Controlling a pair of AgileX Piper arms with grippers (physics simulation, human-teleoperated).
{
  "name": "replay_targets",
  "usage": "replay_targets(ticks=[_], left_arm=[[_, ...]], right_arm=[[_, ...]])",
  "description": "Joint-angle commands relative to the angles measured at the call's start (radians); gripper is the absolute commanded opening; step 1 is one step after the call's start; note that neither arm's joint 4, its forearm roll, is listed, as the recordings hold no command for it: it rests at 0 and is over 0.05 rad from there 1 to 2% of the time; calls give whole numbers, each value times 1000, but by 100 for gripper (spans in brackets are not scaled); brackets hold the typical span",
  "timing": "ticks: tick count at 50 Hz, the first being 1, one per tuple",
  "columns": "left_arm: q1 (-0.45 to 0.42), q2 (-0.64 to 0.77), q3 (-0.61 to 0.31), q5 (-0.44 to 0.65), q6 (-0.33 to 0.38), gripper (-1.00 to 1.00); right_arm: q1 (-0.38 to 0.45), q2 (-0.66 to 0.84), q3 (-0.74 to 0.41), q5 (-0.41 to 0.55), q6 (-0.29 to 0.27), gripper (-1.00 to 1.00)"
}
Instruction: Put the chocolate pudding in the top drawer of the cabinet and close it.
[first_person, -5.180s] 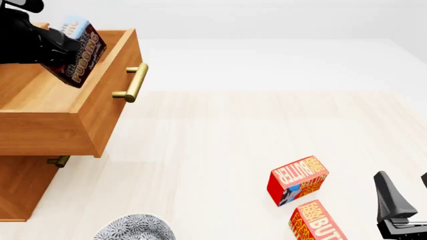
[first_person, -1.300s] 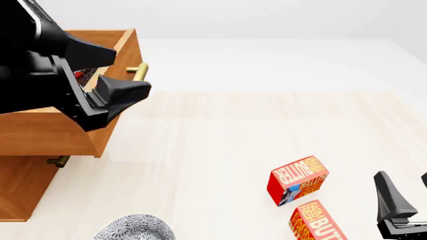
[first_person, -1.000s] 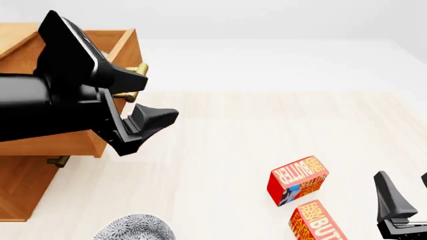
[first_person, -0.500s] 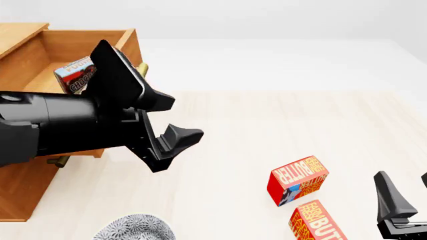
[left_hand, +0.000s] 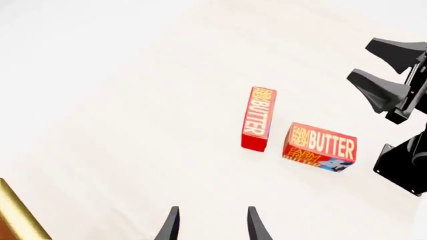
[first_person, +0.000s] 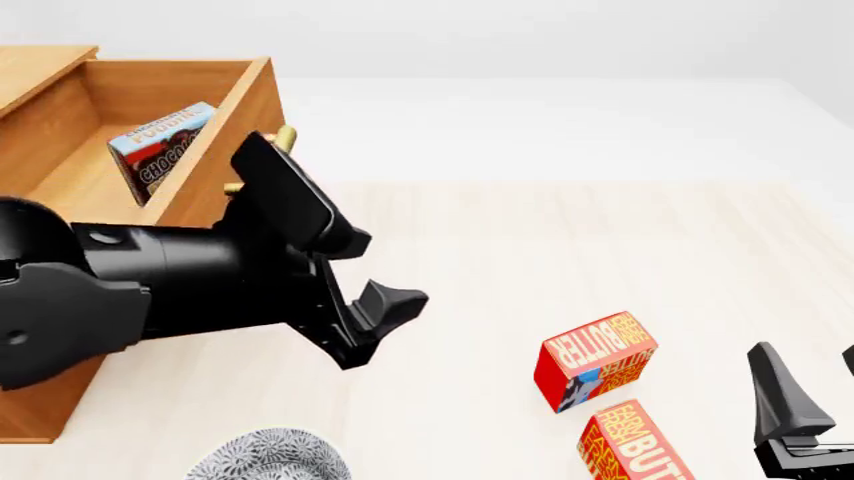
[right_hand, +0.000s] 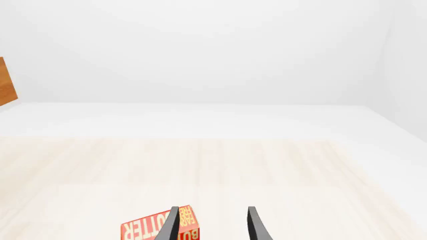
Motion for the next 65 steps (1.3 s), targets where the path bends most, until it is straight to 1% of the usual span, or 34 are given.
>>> replay_targets(ticks=[1, 9, 10, 13, 15, 22, 23, 24, 27, 30, 31, 37, 39, 43, 58, 63, 65], left_arm=[[4, 25, 37, -34, -41, 100], [10, 45, 79, -77, -91, 100], [5, 47, 78, -78, -114, 100], [18, 41, 86, -80, -106, 100], [22, 42, 92, -85, -122, 100], [63, 51, 117, -99, -145, 100], [63, 51, 117, -99, -145, 100], [103, 42, 136, -102, -133, 100], [92, 57, 143, -118, -152, 100], [109, 56, 155, -127, -139, 100], [112, 65, 158, -133, -161, 100], [133, 65, 162, -134, -164, 100], [133, 65, 161, -134, -176, 100], [146, 56, 161, -133, -168, 100], [185, 51, 181, -149, -183, 100], [223, 54, 202, -165, -203, 100], [243, 49, 209, -169, -192, 100]], right_arm=[[0, 0, 0, 0, 0, 100], [0, 0, 0, 0, 0, 100], [0, 0, 0, 0, 0, 100], [0, 0, 0, 0, 0, 100], [0, 0, 0, 0, 0, 100], [0, 0, 0, 0, 0, 100], [0, 0, 0, 0, 0, 100], [0, 0, 0, 0, 0, 100], [0, 0, 0, 0, 0, 100], [0, 0, 0, 0, 0, 100], [0, 0, 0, 0, 0, 100], [0, 0, 0, 0, 0, 100], [0, 0, 0, 0, 0, 100], [0, 0, 0, 0, 0, 100], [0, 0, 0, 0, 0, 100], [0, 0, 0, 0, 0, 100], [0, 0, 0, 0, 0, 100]])
